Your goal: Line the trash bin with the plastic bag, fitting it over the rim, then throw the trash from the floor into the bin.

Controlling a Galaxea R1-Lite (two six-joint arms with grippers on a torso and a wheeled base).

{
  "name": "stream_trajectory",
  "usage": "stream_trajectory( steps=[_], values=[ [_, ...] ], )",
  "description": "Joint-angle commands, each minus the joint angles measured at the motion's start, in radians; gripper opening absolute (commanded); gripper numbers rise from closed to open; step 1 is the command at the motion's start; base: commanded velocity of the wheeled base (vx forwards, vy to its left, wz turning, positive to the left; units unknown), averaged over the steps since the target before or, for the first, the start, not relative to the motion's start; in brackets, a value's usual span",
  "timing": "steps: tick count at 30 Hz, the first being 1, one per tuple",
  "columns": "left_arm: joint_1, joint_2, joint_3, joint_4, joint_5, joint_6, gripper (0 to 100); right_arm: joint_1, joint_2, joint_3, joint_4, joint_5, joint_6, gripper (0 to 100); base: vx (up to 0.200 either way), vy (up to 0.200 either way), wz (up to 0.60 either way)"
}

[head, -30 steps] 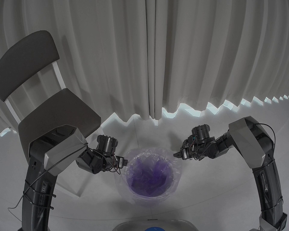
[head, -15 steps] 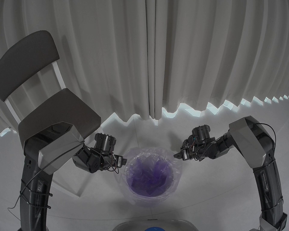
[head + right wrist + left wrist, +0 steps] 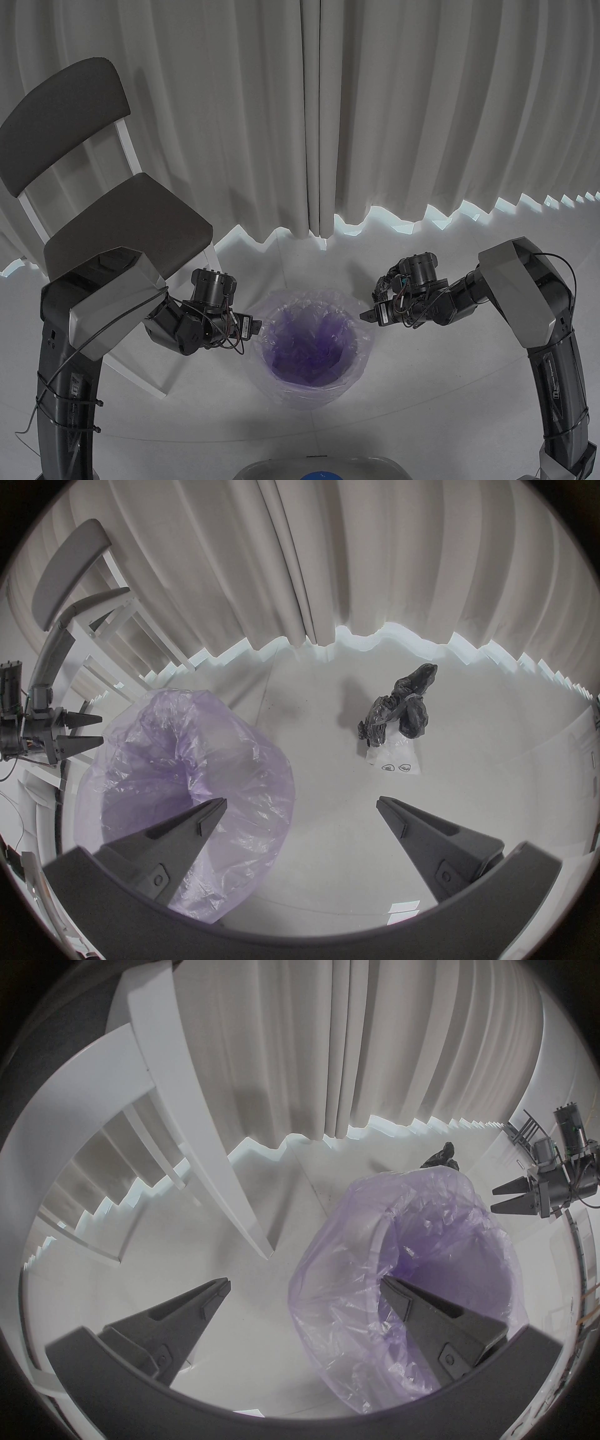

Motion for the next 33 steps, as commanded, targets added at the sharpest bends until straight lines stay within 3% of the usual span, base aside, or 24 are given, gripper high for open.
stream_trajectory(
  steps=[1,15,33],
  values=[
    [0.006,0.004,-0.011,-0.001,0.009,-0.004,100,0.001,0.005,-0.036,-0.002,-0.001,0.0,100,0.0,0.0,0.0],
    [0.032,0.06,-0.048,-0.004,0.033,-0.004,100,0.001,0.1,-0.208,0.075,-0.001,0.0,100,0.0,0.0,0.0],
    [0.031,0.112,-0.068,-0.006,0.033,0.002,100,-0.002,0.181,-0.268,0.078,-0.005,-0.003,100,0.0,0.0,0.0]
  ],
)
